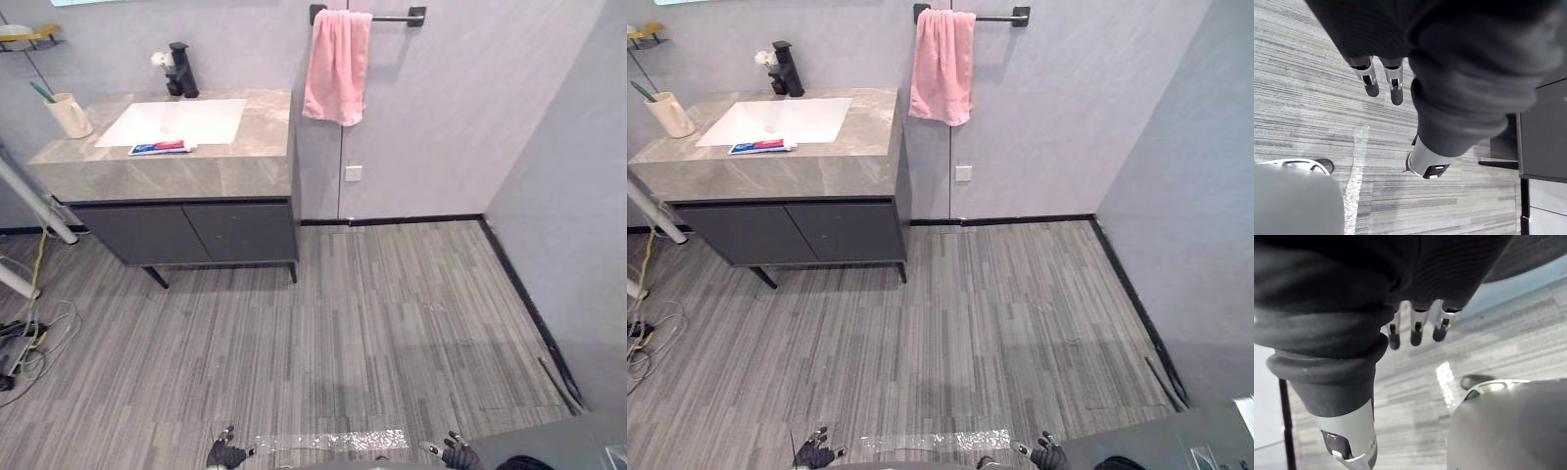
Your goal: Organize washtable
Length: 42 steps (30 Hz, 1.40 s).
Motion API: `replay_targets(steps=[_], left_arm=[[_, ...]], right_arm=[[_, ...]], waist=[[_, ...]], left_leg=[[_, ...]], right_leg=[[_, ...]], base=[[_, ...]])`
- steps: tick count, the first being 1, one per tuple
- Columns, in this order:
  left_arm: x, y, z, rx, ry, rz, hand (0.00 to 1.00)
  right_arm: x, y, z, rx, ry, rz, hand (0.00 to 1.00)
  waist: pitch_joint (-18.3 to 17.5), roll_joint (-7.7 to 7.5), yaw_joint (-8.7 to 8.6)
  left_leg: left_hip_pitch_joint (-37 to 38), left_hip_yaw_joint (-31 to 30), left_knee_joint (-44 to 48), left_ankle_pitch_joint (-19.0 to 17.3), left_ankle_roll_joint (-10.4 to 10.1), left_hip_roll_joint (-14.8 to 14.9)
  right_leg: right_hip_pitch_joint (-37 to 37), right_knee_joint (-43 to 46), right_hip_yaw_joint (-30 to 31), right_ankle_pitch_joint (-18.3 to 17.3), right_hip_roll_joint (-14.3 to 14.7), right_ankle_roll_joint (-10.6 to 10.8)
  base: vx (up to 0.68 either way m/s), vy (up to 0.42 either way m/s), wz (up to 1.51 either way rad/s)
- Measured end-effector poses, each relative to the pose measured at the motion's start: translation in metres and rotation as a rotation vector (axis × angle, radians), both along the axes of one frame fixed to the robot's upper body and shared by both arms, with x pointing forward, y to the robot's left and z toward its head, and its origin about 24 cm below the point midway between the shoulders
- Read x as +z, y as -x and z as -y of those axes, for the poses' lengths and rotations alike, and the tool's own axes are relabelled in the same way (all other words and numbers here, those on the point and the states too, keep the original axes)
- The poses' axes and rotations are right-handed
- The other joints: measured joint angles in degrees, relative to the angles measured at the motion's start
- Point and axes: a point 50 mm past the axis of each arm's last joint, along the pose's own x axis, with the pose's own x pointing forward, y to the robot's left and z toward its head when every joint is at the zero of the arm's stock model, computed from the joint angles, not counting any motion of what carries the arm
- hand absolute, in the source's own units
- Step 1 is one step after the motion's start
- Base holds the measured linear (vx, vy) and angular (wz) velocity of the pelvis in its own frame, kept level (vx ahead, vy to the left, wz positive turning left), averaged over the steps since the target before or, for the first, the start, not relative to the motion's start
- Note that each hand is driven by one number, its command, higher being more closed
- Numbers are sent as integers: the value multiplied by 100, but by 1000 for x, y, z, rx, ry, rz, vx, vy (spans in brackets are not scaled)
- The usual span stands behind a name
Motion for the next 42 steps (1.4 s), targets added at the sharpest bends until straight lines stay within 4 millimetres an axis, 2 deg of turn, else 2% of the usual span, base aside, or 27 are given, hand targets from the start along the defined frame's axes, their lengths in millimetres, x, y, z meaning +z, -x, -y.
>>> replay_targets(steps=[3, 7, 10, 17, 24, 32, 34, 35, 36, 38, 39, 40, 41, 42], left_arm=[[0, 1, 1, 2, 2, -5, 0], [0, 0, -1, 5, -3, 2, 0], [0, -2, -1, 3, -3, 3, 0], [0, -3, -1, -3, 1, -1, 0], [0, -4, 0, -17, -2, -1, 0], [1, -10, -2, -62, -17, 3, 0], [3, -16, -7, -66, -33, 13, 0], [3, -18, -9, -67, -39, 16, 0], [4, -19, -10, -68, -41, 17, 0], [4, -19, -13, -66, -50, 17, 0], [3, -16, -11, -61, -45, 10, 0], [3, -14, -11, -46, -44, 9, 0], [4, -15, -11, -27, -49, 21, 0], [3, -15, -10, -23, -45, 19, 0]], right_arm=[[0, -3, -1, 18, 6, 1, 0], [-1, -6, -3, 15, 3, -2, 0], [-1, -9, -3, 25, 7, -4, 0], [0, -14, -3, 28, 8, 5, 0], [1, -17, -2, 26, 9, 12, 0], [1, -18, -3, 28, 8, 14, 0], [0, -18, -6, 27, 0, 13, 0], [0, -18, -6, 25, -2, 15, 0], [0, -18, -6, 21, -3, 16, 0], [0, -17, -6, 37, 1, 12, 0], [1, -17, -3, 43, 9, 12, 0], [1, -18, -2, 45, 13, 12, 0], [1, -18, -1, 52, 20, 8, 0], [2, -18, 0, 51, 25, 8, 0]], waist=[[10, 19, -6], [32, 4, -5], [101, 8, -4], [194, 27, -6], [225, 40, -5], [353, -23, -7], [426, -93, -7], [470, -90, -8], [503, -83, -6], [551, -94, 19], [558, -18, 24], [567, 17, 31], [584, -18, 90], [597, -8, 178]], left_leg=[[116, -4, -107, 16, -23, 1], [170, 11, -319, 177, -258, 8], [276, 20, -399, 258, -332, 40], [358, 79, -634, 387, -192, 94], [363, 86, -712, 466, -193, 126], [400, 145, -691, 482, -159, 161], [24, 166, 234, 10, -155, 357], [-312, 221, 1050, -328, -155, 601], [-436, 258, 1415, -431, -152, 726], [-928, 382, 2811, -462, -170, 1137], [-1084, 339, 3315, -440, -136, 1304], [-1221, 251, 3666, -367, -22, 1389], [-1605, -85, 4220, -311, 65, 1361], [-1790, -517, 4179, -518, 66, 1150]], right_leg=[[188, -224, -66, 34, 60, 14], [238, -388, -137, 69, 114, 16], [327, -396, -219, 69, 157, 17], [371, -500, -251, 69, 279, 16], [378, -531, -249, 99, 332, -30], [391, -539, -215, 101, 370, -59], [406, -536, -214, 24, 377, -169], [432, -537, -237, -39, 451, -217], [463, -546, -222, -72, 487, -239], [532, -479, -132, -188, 537, -295], [556, -425, -11, -255, 591, -334], [563, -373, 80, -294, 613, -374], [577, -289, 262, -366, 581, -409], [552, -185, 477, -428, 483, -439]], base=[[18, -26, 5], [42, -44, 5], [3, -57, 5], [-41, -41, 1], [-53, -28, 0], [-5, -9, -2], [4, -33, -3], [9, -55, 3], [-31, -54, 7], [-4, -26, -12], [48, -1, -32], [77, 42, -53], [130, 90, -73], [147, 112, -76]])
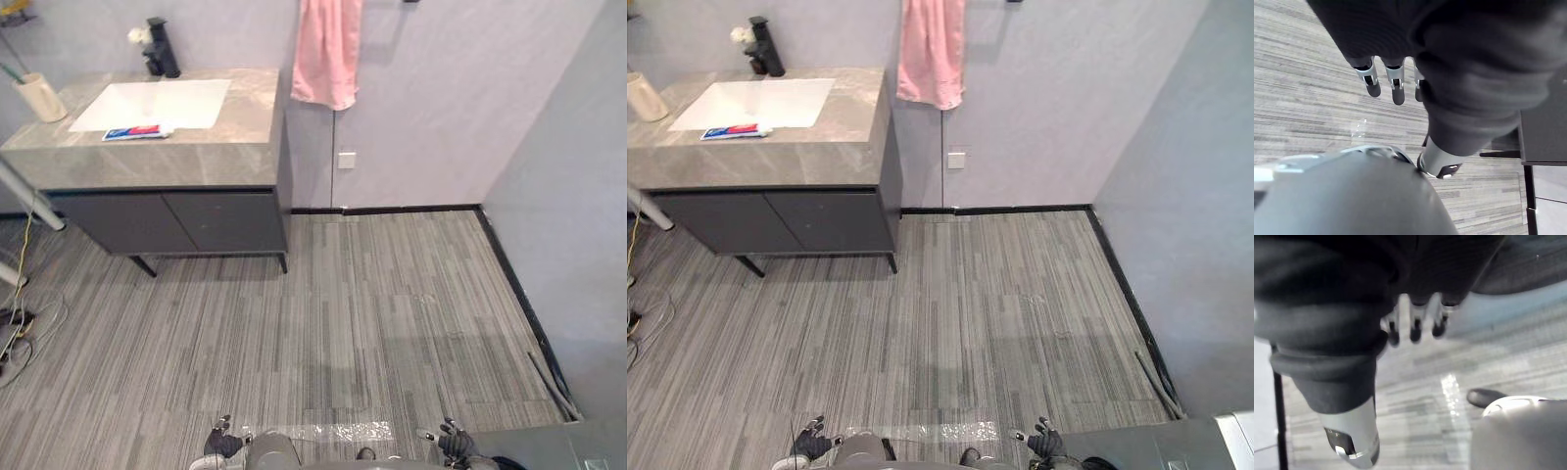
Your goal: Organize washtable
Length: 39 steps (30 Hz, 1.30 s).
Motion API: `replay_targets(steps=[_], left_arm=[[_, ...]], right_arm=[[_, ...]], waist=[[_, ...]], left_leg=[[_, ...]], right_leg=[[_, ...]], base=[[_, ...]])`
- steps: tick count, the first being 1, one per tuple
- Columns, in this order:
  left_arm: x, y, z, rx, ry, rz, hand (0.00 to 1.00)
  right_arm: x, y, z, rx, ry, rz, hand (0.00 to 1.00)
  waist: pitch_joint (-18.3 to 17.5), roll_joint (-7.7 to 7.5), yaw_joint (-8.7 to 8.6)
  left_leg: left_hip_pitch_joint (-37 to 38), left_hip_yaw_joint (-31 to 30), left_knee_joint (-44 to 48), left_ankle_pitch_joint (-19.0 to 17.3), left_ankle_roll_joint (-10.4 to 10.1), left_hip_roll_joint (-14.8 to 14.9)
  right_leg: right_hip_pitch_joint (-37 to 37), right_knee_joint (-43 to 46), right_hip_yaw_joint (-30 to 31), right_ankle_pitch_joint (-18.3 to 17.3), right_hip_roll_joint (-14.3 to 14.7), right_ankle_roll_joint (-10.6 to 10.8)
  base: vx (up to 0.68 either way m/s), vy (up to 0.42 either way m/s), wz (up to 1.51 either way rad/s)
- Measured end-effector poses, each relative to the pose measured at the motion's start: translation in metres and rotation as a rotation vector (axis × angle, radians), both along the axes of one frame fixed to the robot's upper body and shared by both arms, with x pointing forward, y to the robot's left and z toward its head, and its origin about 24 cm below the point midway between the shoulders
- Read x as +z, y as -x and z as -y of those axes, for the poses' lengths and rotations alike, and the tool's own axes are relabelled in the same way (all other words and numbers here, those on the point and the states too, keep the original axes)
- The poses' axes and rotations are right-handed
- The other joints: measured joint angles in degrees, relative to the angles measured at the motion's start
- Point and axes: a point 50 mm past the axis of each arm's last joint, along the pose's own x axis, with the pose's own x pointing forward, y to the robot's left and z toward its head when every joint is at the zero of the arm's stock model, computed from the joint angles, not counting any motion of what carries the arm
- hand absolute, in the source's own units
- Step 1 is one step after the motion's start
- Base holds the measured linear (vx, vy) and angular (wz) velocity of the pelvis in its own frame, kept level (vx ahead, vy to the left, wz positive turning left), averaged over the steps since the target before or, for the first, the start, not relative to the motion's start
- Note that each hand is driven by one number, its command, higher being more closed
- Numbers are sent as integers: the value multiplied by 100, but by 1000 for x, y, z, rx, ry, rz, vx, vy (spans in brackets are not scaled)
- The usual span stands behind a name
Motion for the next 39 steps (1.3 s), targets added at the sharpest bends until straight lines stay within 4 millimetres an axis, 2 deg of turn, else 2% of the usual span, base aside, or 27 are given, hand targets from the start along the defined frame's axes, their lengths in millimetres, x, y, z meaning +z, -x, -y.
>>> replay_targets(steps=[4, 5, 6, 8, 9, 10, 11, 13, 14, 16, 19, 20, 21, 22, 23, 24, 25, 26, 27, 28, 30, 31, 33, 36, 37, 38, 39], left_arm=[[0, 0, 0, 21, 4, 3, 0], [0, 1, 1, 22, 7, 2, 0], [-1, 2, 5, 33, 20, -1, 0], [-1, 6, 2, 48, 14, -3, 0], [-1, 7, -4, 52, -6, -7, 0], [0, 8, -8, 80, -12, -7, 0], [-1, 10, -6, 87, -8, -12, 0], [-2, 16, -7, 78, -12, -31, 0], [-2, 16, -7, 62, -17, -33, 0], [-1, 11, -5, 37, -17, -26, 0], [1, -3, 1, 18, -3, 8, 0], [0, -3, 2, 13, -1, 7, 0], [0, -1, 2, 11, -1, 2, 0], [0, 1, -1, 12, -10, -1, 0], [0, 4, -3, 13, -13, -10, 0], [-2, 3, 6, 13, 9, -13, 0], [-3, 0, 14, 6, 28, -3, 0], [-3, 0, 18, 9, 38, 2, 0], [-2, -6, 18, 8, 39, 17, 0], [-1, -9, 19, 19, 44, 29, 0], [0, -11, 20, 30, 49, 48, 0], [2, -16, 19, 27, 45, 67, 0], [7, -28, 22, 21, 52, 110, 0], [11, -41, 28, 2, 64, 156, 0], [12, -43, 28, 2, 62, 165, 0], [12, -41, 28, 13, 65, 165, 0], [13, -43, 23, 7, 51, 171, 0]], right_arm=[[0, 0, 0, -5, 7, -10, 0], [0, 0, 1, -5, 11, -10, 0], [1, 1, 5, -2, 22, -10, 0], [0, 3, 3, -4, 20, -17, 0], [-1, 2, -3, -5, 4, -14, 0], [-2, 3, -9, 5, -10, -18, 0], [-1, -4, -10, 28, -10, -4, 0], [1, -17, -15, 38, -20, 30, 0], [1, -22, -23, 56, -36, 40, 0], [4, -30, -27, 112, -39, 59, 0], [10, -44, -26, 150, -23, 108, 0], [11, -46, -24, 151, -19, 116, 0], [11, -46, -24, 147, -20, 117, 0], [9, -42, -27, 145, -29, 109, 0], [9, -41, -28, 137, -34, 110, 0], [12, -47, -22, 138, -19, 123, 0], [12, -47, -18, 134, -8, 122, 0], [12, -46, -15, 136, -1, 119, 0], [13, -45, -10, 129, 8, 115, 0], [12, -43, -8, 127, 13, 103, 0], [8, -37, -10, 117, 1, 74, 0], [6, -33, -13, 109, -6, 61, 0], [6, -34, -17, 100, -19, 65, 0], [6, -40, -24, 90, -38, 82, 0], [6, -38, -25, 87, -39, 78, 0], [5, -37, -26, 91, -41, 73, 0], [4, -38, -35, 97, -59, 77, 0]], waist=[[43, -38, 4], [50, -16, 11], [47, 77, 63], [-29, 26, 156], [-61, -126, 149], [-75, -248, 199], [-71, -236, 315], [-47, -222, 240], [-40, -188, 136], [-46, -157, 101], [16, -12, 40], [42, 25, -31], [55, 15, -92], [36, -92, -148], [26, -135, -188], [0, 119, -179], [-58, 238, -190], [-68, 277, -188], [-31, 421, -186], [-10, 484, -160], [12, 438, -131], [20, 366, -71], [45, 287, 3], [155, 113, 41], [167, 96, 106], [150, 56, 219], [115, -171, 243]], left_leg=[[-275, -677, -1513, -33, -94, -676], [-257, -937, -2331, 125, -309, -845], [-207, -1069, -2745, 418, -400, -864], [-169, -968, -2697, 608, -246, -960], [-199, -874, -2571, 532, -128, -1063], [-45, -648, -2497, 328, 102, -1161], [370, -337, -2703, 207, 164, -1156], [952, -155, -2909, 155, 304, -1186], [1324, -117, -3090, 87, 313, -1197], [1715, -106, -3364, 79, 305, -1131], [2031, -131, -3506, 80, 300, -792], [2157, -158, -3527, 67, 278, -695], [2357, -219, -3539, 18, 196, -626], [2551, -385, -3540, -123, -30, -653], [2672, -516, -3533, -239, -193, -691], [2772, -776, -3403, -383, -214, -426], [2442, -1048, -2757, -374, -219, -277], [2174, -1163, -2232, -325, -228, -185], [1605, -1344, -1057, -5, -325, 17], [1137, -1293, -31, 32, -355, 267], [811, -808, 686, -10, -303, 485], [588, -382, 753, -87, -183, 513], [138, 245, 73, -149, -82, 397], [-98, 413, -2126, 85, -178, -240], [-68, 372, -2971, 793, -63, -443], [184, 416, -3300, 1218, 109, -605], [241, 505, -3381, 1227, 189, -759]], right_leg=[[10, 57, 399, -107, -337, 162], [-8, 80, 515, -208, -428, 322], [12, 79, 673, -282, -416, 440], [41, 52, 814, -323, -498, 514], [34, 146, 860, -419, -660, 660], [-281, 997, 981, -765, -888, 885], [-916, 2514, 1064, -937, -1037, 1029], [-1497, 4245, 867, -1050, -1252, 1186], [-1654, 4669, 440, -1217, -1393, 941], [-1890, 4559, -56, -1413, -1368, 596], [-2568, 3485, -278, -1257, -1000, 469], [-2669, 3012, -254, -945, -923, 451], [-2689, 2266, -227, -336, -882, 432], [-2602, 1554, -91, 266, -902, 494], [-2589, 1574, -13, 825, -943, 528], [-2649, 2143, -81, 542, -838, 449], [-2652, 2349, -221, 246, -796, 308], [-2597, 2345, -328, 159, -765, 283], [-2298, 2169, -553, 75, -671, 239], [-1877, 1886, -691, 25, -565, 168], [-1319, 1554, -835, -16, -486, 150], [-988, 1318, -910, -39, -490, 146], [-723, 998, -958, -28, -515, 170], [-517, 844, -1001, -99, -706, 379], [-381, 793, -989, -165, -746, 512], [-223, 728, -884, -221, -774, 676], [-172, 577, -890, -209, -887, 701]], base=[[187, 182, -67], [270, 290, -59], [311, 310, -69], [317, 210, -62], [517, 244, -61], [581, 271, -94], [422, 190, -97], [357, 123, -60], [481, 75, -23], [422, -1, -4], [422, -102, 14], [458, -177, 28], [600, -270, 40], [521, -270, 43], [532, -300, 43], [480, -290, 46], [467, -291, 42], [430, -320, 58], [436, -313, 64], [432, -283, 64], [421, -201, 42], [462, -181, 25], [364, -82, 10], [332, 85, 7], [339, 168, -12], [435, 171, 1], [394, 130, 0]])
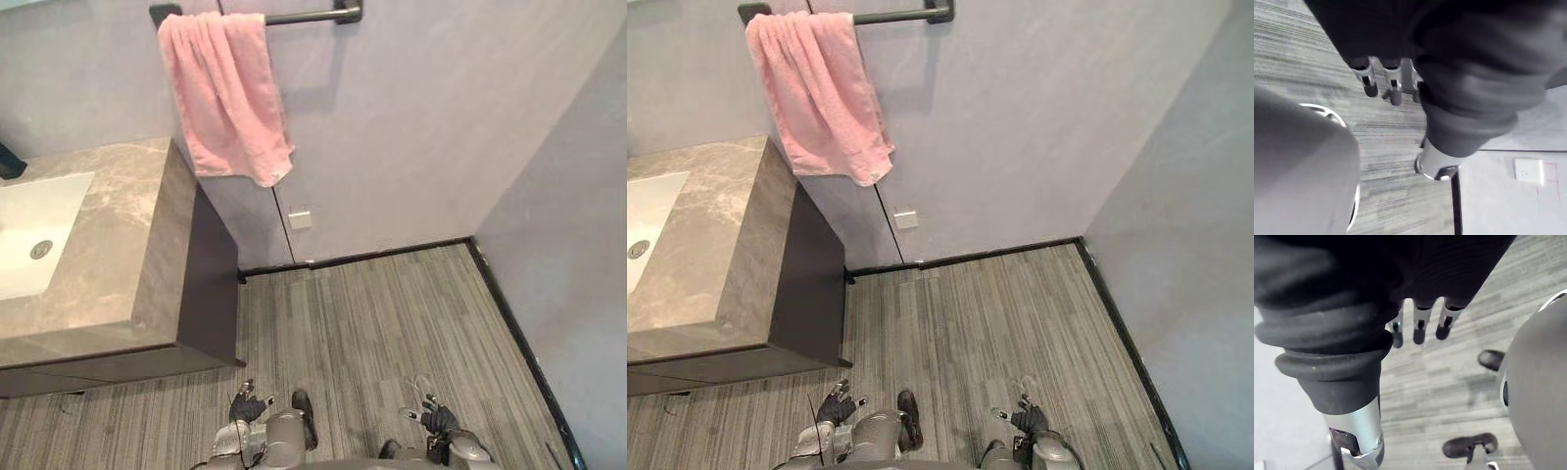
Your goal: Organize washtable
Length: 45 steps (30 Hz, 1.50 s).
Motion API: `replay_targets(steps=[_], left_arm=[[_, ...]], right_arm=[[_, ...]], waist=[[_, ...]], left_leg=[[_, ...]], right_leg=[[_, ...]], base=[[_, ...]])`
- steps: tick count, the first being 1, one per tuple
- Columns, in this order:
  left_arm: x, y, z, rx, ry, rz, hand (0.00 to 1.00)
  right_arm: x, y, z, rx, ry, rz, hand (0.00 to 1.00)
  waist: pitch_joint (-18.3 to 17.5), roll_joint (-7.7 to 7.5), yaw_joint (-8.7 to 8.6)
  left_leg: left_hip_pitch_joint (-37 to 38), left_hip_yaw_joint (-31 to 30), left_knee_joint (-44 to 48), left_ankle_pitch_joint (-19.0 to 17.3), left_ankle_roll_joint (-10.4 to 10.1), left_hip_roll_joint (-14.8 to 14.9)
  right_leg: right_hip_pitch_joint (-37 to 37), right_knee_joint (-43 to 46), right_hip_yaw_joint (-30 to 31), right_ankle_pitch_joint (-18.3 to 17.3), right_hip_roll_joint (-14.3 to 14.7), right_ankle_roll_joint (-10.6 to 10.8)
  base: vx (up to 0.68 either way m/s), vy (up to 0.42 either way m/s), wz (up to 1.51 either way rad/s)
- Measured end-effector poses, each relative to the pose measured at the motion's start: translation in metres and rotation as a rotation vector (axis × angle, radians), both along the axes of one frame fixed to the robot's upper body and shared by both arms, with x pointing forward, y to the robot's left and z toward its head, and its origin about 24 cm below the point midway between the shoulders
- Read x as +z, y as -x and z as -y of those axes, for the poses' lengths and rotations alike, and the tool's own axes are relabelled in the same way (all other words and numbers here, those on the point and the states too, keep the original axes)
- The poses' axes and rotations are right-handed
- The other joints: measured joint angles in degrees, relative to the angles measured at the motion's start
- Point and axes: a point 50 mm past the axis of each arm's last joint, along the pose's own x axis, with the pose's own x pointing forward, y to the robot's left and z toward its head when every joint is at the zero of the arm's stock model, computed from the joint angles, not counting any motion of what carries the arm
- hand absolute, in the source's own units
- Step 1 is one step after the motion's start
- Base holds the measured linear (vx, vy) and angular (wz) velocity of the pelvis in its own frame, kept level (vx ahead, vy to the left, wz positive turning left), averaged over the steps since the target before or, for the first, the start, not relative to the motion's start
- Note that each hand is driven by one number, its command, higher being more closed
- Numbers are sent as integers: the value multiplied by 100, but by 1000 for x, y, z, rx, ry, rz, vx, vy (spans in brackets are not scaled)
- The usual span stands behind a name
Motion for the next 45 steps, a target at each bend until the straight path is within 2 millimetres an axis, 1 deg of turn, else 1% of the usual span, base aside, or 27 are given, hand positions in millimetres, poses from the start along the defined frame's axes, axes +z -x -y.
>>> replay_targets(steps=[2, 4, 5, 7, 8, 9, 10, 11, 12, 14, 15, 17, 19, 20, 21, 23, 25, 26, 27, 28, 30, 32, 33, 34, 37, 39, 45], left_arm=[[3, -6, -7, -3, -16, 17, 0], [2, -4, -13, 2, -17, 4, 0], [2, -3, -11, 4, -10, -1, 0], [-1, 1, -6, 1, 4, -18, 0], [-2, 4, -6, -6, 4, -25, 0], [-3, 7, -8, -19, -7, -44, 0], [-4, 8, -9, -21, -10, -53, 0], [-5, 9, -9, -30, -13, -61, 0], [-5, 9, -7, -43, -13, -65, 0], [-6, 8, -3, -59, -8, -72, 0], [-7, 10, -2, -66, -8, -83, 0], [-8, 12, -1, -66, -7, -88, 0], [-9, 15, -2, -66, -8, -97, 0], [-9, 16, 0, -70, -5, -99, 0], [-10, 14, 4, -89, 4, -97, 0], [-11, 14, 13, -105, 29, -100, 0], [-10, 12, 15, -135, 29, -98, 0], [-10, 12, 14, -141, 25, -99, 0], [-10, 10, 12, -151, 20, -96, 0], [-9, 9, 13, -159, 20, -95, 0], [-9, 8, 13, -170, 17, -92, 0], [-9, 7, 12, -173, 12, -91, 0], [-9, 7, 14, -171, 16, -94, 0], [-10, 9, 15, -175, 18, -103, 0], [-10, 8, 13, -212, 1, -107, 0], [-11, 10, 12, -220, -4, -120, 0], [-11, 11, 16, -265, -13, -125, 0]], right_arm=[[1, -7, -14, 16, -24, 17, 0], [1, -7, -22, 23, -40, 18, 0], [-1, -3, -24, 22, -46, 7, 0], [-1, -4, -20, 23, -38, 6, 0], [0, -5, -20, 21, -39, 15, 0], [1, -7, -21, 18, -44, 24, 0], [1, -6, -21, 20, -46, 23, 0], [1, -6, -20, 23, -49, 25, 0], [2, -7, -19, 25, -47, 31, 0], [4, -11, -15, 27, -39, 50, 0], [6, -15, -12, 25, -32, 66, 0], [7, -16, -9, 16, -25, 74, 0], [6, -12, -7, 13, -22, 62, 0], [5, -10, -3, 3, -16, 56, 0], [5, -5, 5, -18, -2, 46, 0], [3, 0, 14, -37, 15, 22, 0], [2, 3, 16, -83, 3, 12, 0], [1, 6, 16, -86, 3, 6, 0], [0, 10, 16, -87, 4, -7, 0], [-1, 11, 16, -85, 4, -14, 0], [-1, 11, 15, -74, 4, -19, 0], [0, 9, 15, -75, 5, -13, 0], [-1, 12, 16, -87, 5, -21, 0], [-1, 11, 17, -88, 8, -18, 0], [-3, 17, 11, -85, -5, -30, 0], [-4, 18, 8, -86, -12, -31, 0], [-5, 20, 10, -86, -9, -43, 0]], waist=[[7, -212, 59], [17, -256, 6], [3, -224, 23], [-20, -114, 31], [-1, -104, -10], [-2, -140, -103], [-17, -155, -124], [-16, -157, -128], [-12, -147, -136], [5, -99, -182], [20, -69, -300], [52, -51, -396], [38, -91, -428], [32, -71, -454], [-20, 44, -446], [-38, 274, -439], [-22, 288, -471], [9, 249, -472], [6, 272, -445], [5, 264, -426], [1, 254, -417], [5, 246, -409], [-34, 239, -390], [-89, 250, -423], [-170, 106, -413], [-197, 76, -432], [-254, 116, -433]], left_leg=[[-106, 31, 167, -108, 136, -98], [15, 55, 261, -290, 261, -205], [160, 87, 292, -465, 293, -244], [517, 17, 227, -663, 290, -244], [849, -115, 50, -744, 353, -331], [1097, -261, -86, -824, 406, -409], [1221, -343, -152, -856, 407, -433], [1443, -427, -279, -865, 404, -453], [1529, -510, -347, -877, 403, -459], [1685, -780, -488, -874, 397, -469], [1743, -999, -532, -874, 393, -456], [1983, -1260, -620, -973, 190, -475], [2246, -1410, -611, -1151, -15, -512], [2308, -1584, -534, -1283, -78, -477], [2255, -1722, -334, -1528, -193, -262], [2070, -1692, 127, -1719, -359, -12], [1619, -1292, 1272, -1653, -485, 304], [1375, -1044, 1943, -1637, -584, 565], [1345, -788, 2243, -1654, -562, 751], [1330, -709, 2246, -1669, -540, 785], [1112, -649, 1710, -1681, -513, 678], [936, -1047, 742, -1566, -518, 394], [1067, -1280, 358, -997, -477, 183], [1216, -1222, 190, -948, -458, 120], [1564, -938, -29, -945, -448, 24], [1725, -912, -188, -939, -439, -53], [1892, -903, -308, -921, -413, -104]], right_leg=[[22, -158, -7, 123, -89, 144], [283, -154, -15, 287, -176, 351], [359, 99, 6, 268, -231, 396], [26, 1561, 3, 163, -481, 532], [-479, 2968, 59, 163, -855, 571], [-765, 3680, 171, -368, -930, 399], [-884, 3775, 154, -554, -891, 295], [-1117, 3654, 100, -770, -786, 115], [-1317, 3402, 8, -833, -690, 17], [-1754, 2648, 85, -788, -386, -41], [-1949, 1981, 232, -582, -198, -54], [-2018, 917, 456, 61, -5, -84], [-1930, 594, 835, 369, 23, -93], [-1873, 675, 1019, 721, 88, -170], [-1833, 837, 972, 862, 235, -262], [-1764, 870, 709, 786, 384, -370], [-1458, 648, 467, 693, 480, -484], [-1158, 478, 365, 677, 584, -542], [-861, 374, 329, 607, 666, -630], [-737, 342, 329, 553, 683, -664], [-607, 235, 378, 530, 658, -631], [-606, 222, 528, 557, 603, -568], [-599, 189, 746, 585, 588, -482], [-528, 68, 861, 621, 590, -390], [-256, -338, 1093, 774, 584, -300], [-114, -485, 1136, 799, 580, -265], [97, -781, 1153, 865, 596, -264]], base=[[319, 70, 15], [271, 90, 48], [290, 157, 47], [277, 170, 26], [288, 114, 47], [257, 68, 54], [269, 47, 59], [279, 47, 51], [333, 42, 64], [300, -10, 73], [332, -71, 100], [384, -125, 95], [347, -166, 71], [481, -289, 101], [394, -262, 82], [393, -249, 56], [310, -209, 50], [281, -171, 43], [263, -134, 33], [234, -89, 12], [184, -24, -19], [160, 64, -52], [121, 85, -59], [186, 94, -55], [177, 97, -40], [82, 67, -17], [42, 18, -2]])
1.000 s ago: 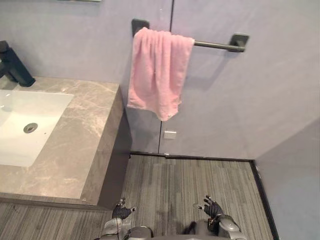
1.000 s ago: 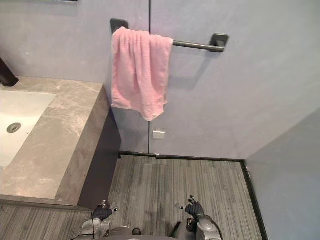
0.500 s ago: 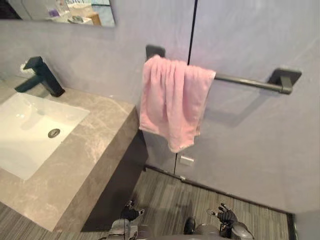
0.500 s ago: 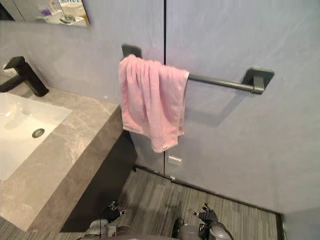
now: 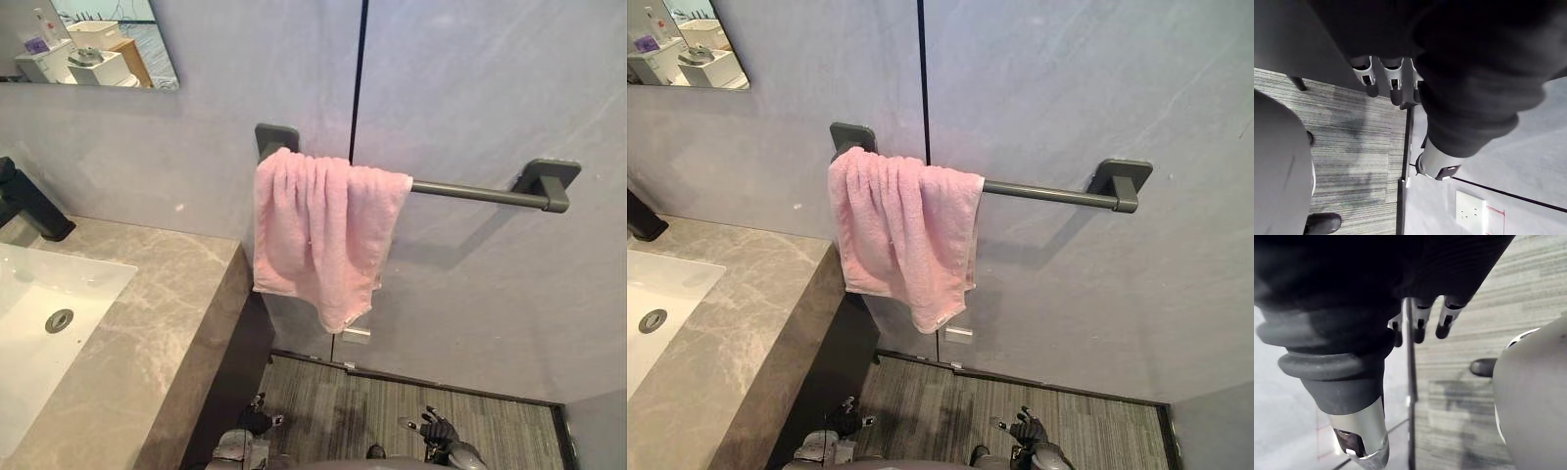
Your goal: Organize washtable
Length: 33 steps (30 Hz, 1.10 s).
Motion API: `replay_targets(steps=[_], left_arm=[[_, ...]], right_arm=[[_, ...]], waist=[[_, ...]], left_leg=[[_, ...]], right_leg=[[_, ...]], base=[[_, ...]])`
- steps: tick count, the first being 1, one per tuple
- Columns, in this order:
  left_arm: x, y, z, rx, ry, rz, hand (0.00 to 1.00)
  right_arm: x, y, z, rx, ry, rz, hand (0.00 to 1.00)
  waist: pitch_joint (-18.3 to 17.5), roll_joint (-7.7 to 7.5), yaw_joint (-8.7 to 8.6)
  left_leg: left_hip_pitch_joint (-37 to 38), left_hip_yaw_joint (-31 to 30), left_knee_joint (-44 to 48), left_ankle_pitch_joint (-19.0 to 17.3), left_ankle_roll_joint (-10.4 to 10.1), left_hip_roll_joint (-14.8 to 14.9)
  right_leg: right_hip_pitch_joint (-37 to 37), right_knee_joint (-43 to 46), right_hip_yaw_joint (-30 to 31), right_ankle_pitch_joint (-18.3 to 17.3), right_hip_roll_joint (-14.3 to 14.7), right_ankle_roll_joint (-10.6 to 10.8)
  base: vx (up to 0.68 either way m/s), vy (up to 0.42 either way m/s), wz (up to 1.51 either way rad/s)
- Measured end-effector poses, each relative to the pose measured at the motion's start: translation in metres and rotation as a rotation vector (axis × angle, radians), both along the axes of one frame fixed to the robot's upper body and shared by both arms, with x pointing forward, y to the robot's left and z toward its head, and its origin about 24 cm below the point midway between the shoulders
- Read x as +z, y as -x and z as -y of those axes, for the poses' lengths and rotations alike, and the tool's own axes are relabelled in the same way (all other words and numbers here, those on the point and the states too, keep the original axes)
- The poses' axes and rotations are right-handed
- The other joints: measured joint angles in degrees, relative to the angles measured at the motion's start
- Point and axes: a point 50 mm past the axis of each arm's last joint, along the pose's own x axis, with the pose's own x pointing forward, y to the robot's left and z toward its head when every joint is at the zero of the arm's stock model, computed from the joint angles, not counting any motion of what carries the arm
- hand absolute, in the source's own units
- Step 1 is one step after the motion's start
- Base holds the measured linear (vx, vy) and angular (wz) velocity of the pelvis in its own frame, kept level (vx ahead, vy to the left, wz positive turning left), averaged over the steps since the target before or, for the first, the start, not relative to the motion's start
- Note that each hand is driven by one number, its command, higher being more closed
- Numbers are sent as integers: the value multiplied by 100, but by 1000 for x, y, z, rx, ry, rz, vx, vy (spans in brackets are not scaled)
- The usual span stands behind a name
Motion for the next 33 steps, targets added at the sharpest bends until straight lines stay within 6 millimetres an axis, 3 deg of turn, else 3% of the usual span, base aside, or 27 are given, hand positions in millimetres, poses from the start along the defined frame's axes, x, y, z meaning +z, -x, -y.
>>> replay_targets(steps=[6, 10, 16, 21, 28, 33], left_arm=[[13, -11, 8, 44, 8, 119, 0], [48, -33, 13, 75, 39, 354, 0], [104, -62, -11, 197, 21, 656, 0], [132, -73, -18, 226, -10, 791, 0], [156, -79, -27, 250, -96, 900, 0], [168, -87, -31, 262, -121, 957, 0]], right_arm=[[0, 2, 2, -7, 18, -5, 0], [1, 1, 1, 27, 35, 4, 0], [3, -2, 1, 56, 57, 24, 0], [2, 0, -3, 75, 50, 14, 0], [1, 0, -9, 120, 33, 13, 0], [3, 1, -11, 144, 36, 23, 0]], waist=[[-72, 91, 16], [-80, 63, 30], [-97, 50, 24], [-176, -24, 21], [-260, -162, 19], [-324, -142, 14]], left_leg=[[15, -24, -230, 85, 40, 1], [64, -67, -443, 181, 68, 0], [-24, -119, -604, 288, 33, 17], [-4, -192, -722, 372, -12, 54], [15, -178, -753, 394, -14, 33], [2, -183, -737, 401, -2, 4]], right_leg=[[1, -143, 22, 106, 52, -49], [-24, -145, -29, 149, 69, -83], [-181, -148, -44, 192, 87, -120], [-193, -148, -129, 188, 112, -123], [-195, -148, -134, 189, 107, -122], [-201, -150, -125, 202, 85, -111]], base=[[-38, -25, -1], [-95, -27, 6], [-65, -24, -1], [17, -3, 6], [6, 1, 1], [-37, 10, 0]])
